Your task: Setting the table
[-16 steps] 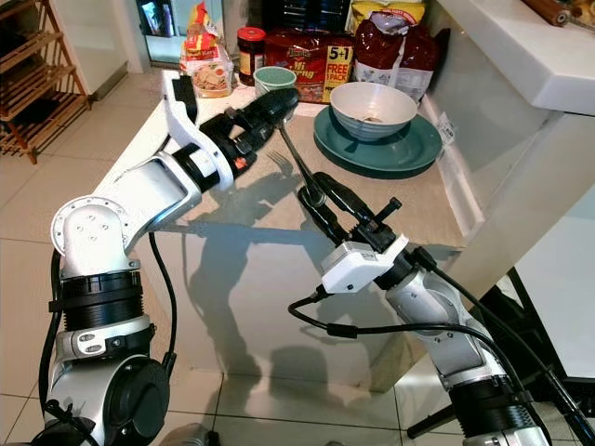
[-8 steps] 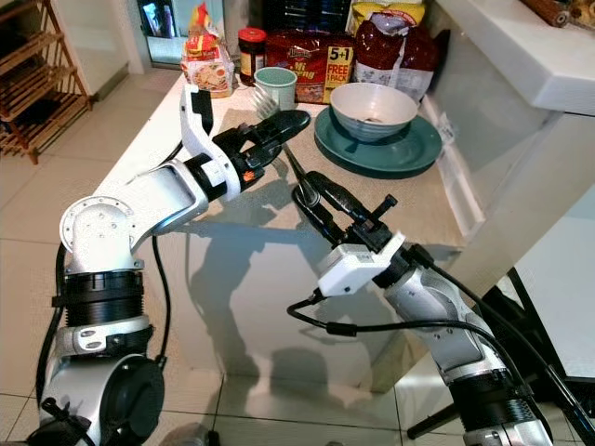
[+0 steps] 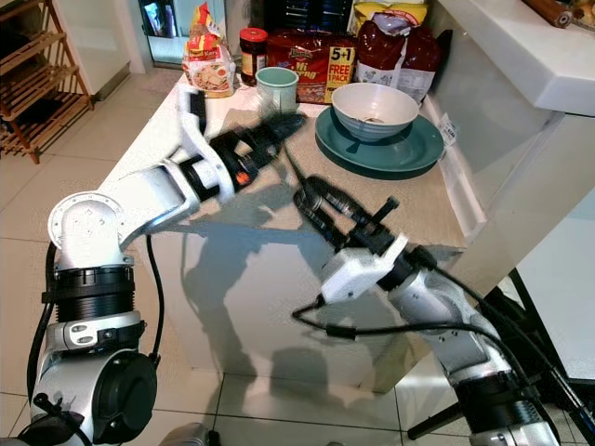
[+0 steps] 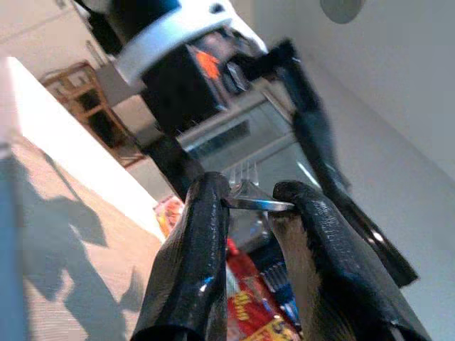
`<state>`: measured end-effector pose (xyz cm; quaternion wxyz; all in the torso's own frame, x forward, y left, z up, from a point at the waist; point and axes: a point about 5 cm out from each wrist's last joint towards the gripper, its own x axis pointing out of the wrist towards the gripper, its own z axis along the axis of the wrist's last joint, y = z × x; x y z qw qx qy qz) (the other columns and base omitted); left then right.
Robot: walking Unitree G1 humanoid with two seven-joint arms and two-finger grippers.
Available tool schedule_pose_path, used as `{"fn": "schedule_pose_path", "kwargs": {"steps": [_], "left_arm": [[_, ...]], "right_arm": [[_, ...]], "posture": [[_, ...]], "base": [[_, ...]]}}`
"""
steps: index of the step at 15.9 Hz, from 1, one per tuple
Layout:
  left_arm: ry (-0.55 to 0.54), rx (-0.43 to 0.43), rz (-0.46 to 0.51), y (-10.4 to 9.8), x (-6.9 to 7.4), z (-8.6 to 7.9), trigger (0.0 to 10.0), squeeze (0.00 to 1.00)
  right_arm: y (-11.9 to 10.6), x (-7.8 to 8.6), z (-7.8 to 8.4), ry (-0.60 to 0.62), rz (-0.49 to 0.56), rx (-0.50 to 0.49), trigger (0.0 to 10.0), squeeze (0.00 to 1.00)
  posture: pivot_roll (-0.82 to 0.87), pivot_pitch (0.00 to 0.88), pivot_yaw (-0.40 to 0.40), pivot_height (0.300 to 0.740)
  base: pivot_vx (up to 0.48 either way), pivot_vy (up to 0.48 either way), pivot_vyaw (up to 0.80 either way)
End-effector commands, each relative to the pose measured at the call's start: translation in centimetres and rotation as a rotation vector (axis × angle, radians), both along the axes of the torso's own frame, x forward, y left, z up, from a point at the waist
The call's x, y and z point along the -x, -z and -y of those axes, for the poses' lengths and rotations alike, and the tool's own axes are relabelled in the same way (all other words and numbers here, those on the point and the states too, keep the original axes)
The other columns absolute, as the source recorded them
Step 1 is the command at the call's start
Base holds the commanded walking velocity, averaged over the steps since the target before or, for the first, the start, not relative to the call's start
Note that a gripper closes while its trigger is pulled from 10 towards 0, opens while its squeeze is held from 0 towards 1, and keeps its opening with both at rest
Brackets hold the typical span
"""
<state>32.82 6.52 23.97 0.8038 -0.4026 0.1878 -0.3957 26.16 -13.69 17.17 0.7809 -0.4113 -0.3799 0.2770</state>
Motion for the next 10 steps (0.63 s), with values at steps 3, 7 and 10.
{"fn": "schedule_pose_path", "kwargs": {"steps": [3, 7, 10], "left_arm": [[0.056, -0.006, 0.004, 0.12, 0.45, 0.66, 10.0, 0.0], [0.03, 0.014, 0.006, -0.35, -0.05, 0.1, 0.0, 0.0], [0.022, 0.02, 0.007, -0.45, -0.12, -0.21, 0.0, 0.0]], "right_arm": [[-0.47, 0.74, -0.27, -0.034, 0.021, -0.004, 10.0, 0.0], [-0.55, 0.76, -0.03, -0.017, 0.027, -0.001, 10.0, 0.0], [-0.67, 0.61, 0.35, -0.002, 0.035, 0.005, 10.0, 0.0]], "posture": [[0.1, 0.009, -0.015, 0.74], [0.09, 0.003, -0.016, 0.74], [0.09, 0.0, -0.018, 0.74]], "base": [[0.0, 0.0, 0.0], [0.0, 0.0, 0.0], [0.0, 0.0, 0.0]]}}
